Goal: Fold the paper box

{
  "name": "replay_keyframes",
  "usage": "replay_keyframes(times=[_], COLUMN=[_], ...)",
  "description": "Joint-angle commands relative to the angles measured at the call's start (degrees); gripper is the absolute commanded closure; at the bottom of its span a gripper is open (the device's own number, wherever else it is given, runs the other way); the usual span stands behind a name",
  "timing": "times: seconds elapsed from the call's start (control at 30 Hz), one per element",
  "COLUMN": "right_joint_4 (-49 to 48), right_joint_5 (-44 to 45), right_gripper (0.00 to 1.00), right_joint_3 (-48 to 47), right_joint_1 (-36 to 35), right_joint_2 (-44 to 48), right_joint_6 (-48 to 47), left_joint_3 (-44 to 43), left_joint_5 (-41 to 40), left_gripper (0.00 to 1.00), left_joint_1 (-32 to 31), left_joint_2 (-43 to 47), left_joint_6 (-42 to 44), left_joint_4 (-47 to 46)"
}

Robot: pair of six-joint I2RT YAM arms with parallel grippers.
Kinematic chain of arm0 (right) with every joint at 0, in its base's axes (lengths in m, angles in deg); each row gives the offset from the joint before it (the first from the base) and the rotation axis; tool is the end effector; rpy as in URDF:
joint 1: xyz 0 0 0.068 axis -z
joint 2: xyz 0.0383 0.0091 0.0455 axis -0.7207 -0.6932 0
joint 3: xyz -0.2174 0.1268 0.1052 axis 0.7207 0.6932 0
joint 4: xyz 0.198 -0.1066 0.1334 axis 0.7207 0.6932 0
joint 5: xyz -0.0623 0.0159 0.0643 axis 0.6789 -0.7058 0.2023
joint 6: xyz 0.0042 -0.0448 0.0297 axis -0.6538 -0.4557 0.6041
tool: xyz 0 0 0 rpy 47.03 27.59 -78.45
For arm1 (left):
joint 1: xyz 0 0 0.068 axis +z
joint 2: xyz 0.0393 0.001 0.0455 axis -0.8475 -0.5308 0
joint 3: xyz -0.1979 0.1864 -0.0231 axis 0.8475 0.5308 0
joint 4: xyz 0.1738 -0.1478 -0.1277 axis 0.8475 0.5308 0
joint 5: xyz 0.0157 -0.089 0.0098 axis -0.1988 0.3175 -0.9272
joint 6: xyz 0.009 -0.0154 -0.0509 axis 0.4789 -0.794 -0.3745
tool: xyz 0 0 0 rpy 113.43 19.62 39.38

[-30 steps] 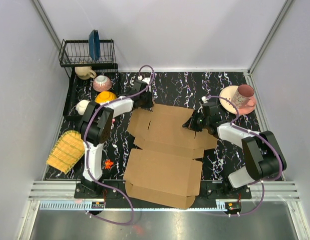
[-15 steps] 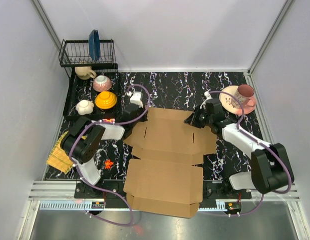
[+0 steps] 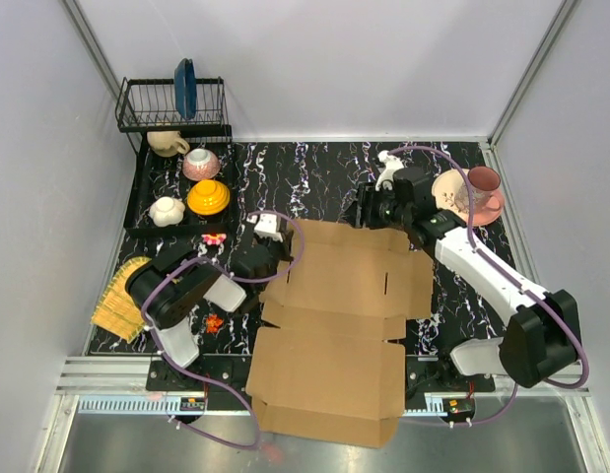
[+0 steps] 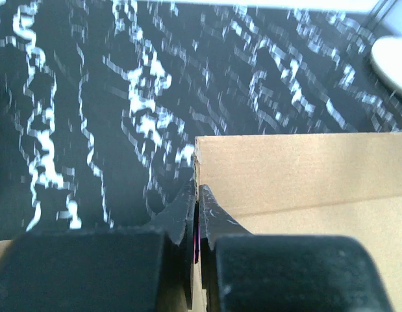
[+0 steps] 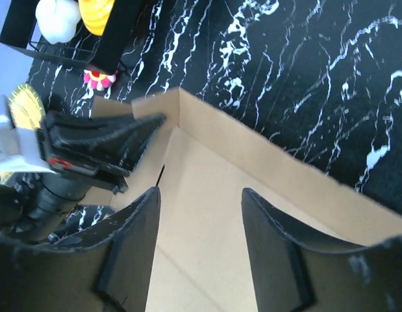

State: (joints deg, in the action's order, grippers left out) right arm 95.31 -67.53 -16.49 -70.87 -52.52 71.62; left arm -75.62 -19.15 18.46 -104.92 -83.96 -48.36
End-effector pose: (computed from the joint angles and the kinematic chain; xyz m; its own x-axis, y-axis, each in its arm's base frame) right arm 0.2701 0.1352 0.2980 -0.6431 0.0902 -0.7604 -0.4095 0.7987 0.4410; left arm 0.2388 -0.1823 0.1502 -0.1310 -0.2070 -0.9695 0.3402 0.9092 -0.2401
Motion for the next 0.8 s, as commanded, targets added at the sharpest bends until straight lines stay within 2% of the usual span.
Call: replay_keyframes(times=[0.0,0.17,0.2,0.4,0.63,0.77], right_joint_4=[0.7,-1.1,-1.1,4.6,1.1,1.0], right_joint_5=[0.7,-5.1,-8.6,-16.2,-20.5,-20.1], right_gripper=[0.34,0.30,0.30,0.31,0.30,0.30], right_joint_3=[-4.3,-6.1,-7.0,-12.9,-10.2,-9.8], right_joint_1=[-1.3,-2.4,-2.4,-2.5,-2.4,-2.6], right_joint_2=[-1.5,-2.7,-3.8,-11.6,-12.9,-15.0], right_joint_6=[-10.2,-18.3,-19.4,-26.7,-29.5,-31.7], left_joint_3=[4.6,7.7,8.0,8.7,8.4,7.8], left_joint_5=[-4.7,-6.9,-7.0,-7.7,-4.9,-3.6], left_gripper=[1.00,1.00,1.00,1.00,1.00,1.00], left_joint_1=[-1.7,-4.1,-4.5,-8.0,-8.7,-8.7], left_joint_2=[-1.3,-0.7,-0.8,2.1,5.3,7.5], left_joint_6=[0.8,3.5,3.5,9.0,12.5,13.7], left_joint_4=[-24.9,-24.9,-25.0,-25.0,-25.0,-25.0])
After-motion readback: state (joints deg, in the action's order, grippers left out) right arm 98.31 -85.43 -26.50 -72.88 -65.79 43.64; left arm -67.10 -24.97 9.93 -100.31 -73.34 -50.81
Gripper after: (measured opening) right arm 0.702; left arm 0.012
